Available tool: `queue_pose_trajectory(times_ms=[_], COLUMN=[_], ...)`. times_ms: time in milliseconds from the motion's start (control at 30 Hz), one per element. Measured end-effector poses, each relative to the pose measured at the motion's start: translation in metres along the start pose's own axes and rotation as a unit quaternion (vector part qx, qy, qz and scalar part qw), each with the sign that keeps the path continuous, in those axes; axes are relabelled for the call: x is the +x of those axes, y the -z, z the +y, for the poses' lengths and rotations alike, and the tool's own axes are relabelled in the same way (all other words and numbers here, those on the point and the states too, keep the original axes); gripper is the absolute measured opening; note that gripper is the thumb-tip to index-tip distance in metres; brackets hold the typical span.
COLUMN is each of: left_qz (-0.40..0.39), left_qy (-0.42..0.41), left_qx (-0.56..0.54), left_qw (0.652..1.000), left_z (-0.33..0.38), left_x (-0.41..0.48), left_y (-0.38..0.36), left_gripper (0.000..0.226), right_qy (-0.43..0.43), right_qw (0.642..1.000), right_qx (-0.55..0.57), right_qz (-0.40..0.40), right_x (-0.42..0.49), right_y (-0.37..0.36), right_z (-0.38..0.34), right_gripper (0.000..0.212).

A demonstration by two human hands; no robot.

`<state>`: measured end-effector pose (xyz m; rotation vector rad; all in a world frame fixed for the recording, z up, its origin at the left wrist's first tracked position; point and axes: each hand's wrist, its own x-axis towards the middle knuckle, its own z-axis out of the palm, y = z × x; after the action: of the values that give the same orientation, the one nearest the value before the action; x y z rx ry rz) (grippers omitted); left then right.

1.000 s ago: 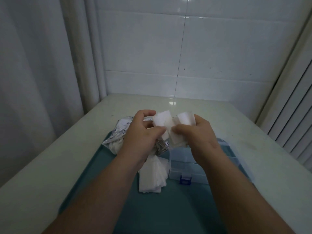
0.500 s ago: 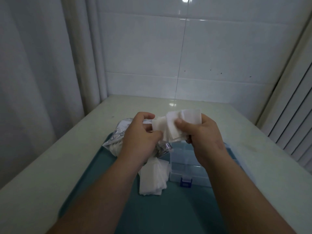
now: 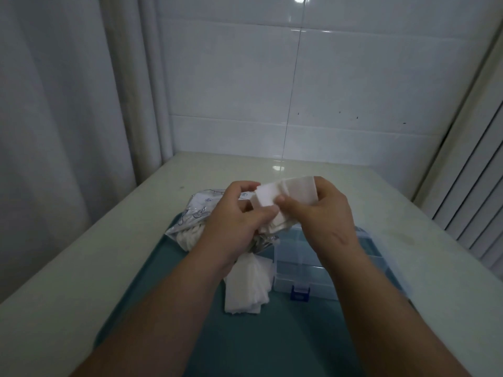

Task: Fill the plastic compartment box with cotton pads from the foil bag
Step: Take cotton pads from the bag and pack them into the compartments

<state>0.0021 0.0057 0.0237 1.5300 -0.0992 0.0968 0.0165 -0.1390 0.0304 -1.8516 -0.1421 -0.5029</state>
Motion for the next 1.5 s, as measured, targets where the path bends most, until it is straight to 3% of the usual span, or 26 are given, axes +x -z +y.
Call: queue_pose_trajectory(times_ms=[100, 233, 367, 433, 667, 767, 1267, 1400, 1500], left_qz=[0.026, 0.055, 0.064, 0.069, 0.063, 0.062, 0.047, 0.031, 0.023], left_qy=[0.004, 0.004, -0.004, -0.014, -0.027, -0.030, -0.041, -0.008, -0.002], left_qx=[0.018, 0.024, 0.039, 0.050, 0.069, 0.068, 0.086, 0.015, -0.005], left_qw=[0.999, 0.998, 0.997, 0.996, 0.995, 0.995, 0.994, 0.999, 1.000], left_z=[-0.004, -0.005, -0.006, -0.006, -0.004, -0.004, -0.005, 0.000, 0.002], left_x=[0.002, 0.006, 0.006, 0.005, 0.003, 0.002, 0.003, 0.000, -0.001], left_y=[0.000, 0.002, 0.002, 0.002, 0.002, 0.003, 0.002, -0.001, -0.003], left_gripper=[0.044, 0.044, 0.043, 0.044, 0.046, 0.048, 0.043, 0.024, 0.027], right_qy=[-0.003, -0.044, 0.005, 0.016, -0.015, -0.016, 0.027, 0.024, 0.018], right_qw=[1.000, 0.995, 0.999, 0.999, 0.989, 0.989, 0.999, 0.998, 0.999], right_qx=[-0.001, 0.069, 0.028, 0.043, 0.136, 0.137, -0.023, -0.056, -0.033], right_qz=[0.016, 0.062, 0.021, -0.010, -0.051, -0.061, -0.028, -0.010, -0.015], right_x=[0.000, -0.002, -0.002, -0.002, -0.001, 0.000, 0.001, 0.002, 0.003], right_y=[-0.002, -0.002, 0.002, 0.004, 0.009, 0.009, 0.006, 0.005, 0.007], right_z=[-0.002, -0.006, -0.009, -0.009, -0.011, -0.010, -0.005, -0.004, -0.003], right_gripper=[0.010, 0.024, 0.029, 0.017, 0.019, 0.007, 0.018, 0.023, 0.024])
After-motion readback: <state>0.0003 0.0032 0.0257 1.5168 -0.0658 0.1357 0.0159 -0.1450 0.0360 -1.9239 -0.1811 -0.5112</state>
